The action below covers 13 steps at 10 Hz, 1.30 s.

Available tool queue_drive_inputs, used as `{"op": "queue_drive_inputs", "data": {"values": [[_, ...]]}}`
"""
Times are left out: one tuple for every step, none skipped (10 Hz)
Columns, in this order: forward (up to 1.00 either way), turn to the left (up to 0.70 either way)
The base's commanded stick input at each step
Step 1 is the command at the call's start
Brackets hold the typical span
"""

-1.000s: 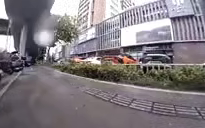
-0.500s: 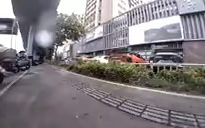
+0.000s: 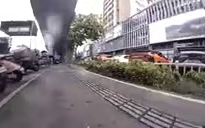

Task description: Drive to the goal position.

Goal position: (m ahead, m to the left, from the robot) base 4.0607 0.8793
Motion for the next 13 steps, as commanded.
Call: {"op": "queue_drive_inputs", "data": {"values": [[0.45,0.27],[0.45,0.27],[0.45,0.27],[0.45,0.27],[0.45,0.27],[0.45,0.21],[0.61,0.07],[0.7,0.0],[0.7,0.0],[0.7,0.0],[0.7,0.0],[0.7,0.0],[0.7,0.0]]}}
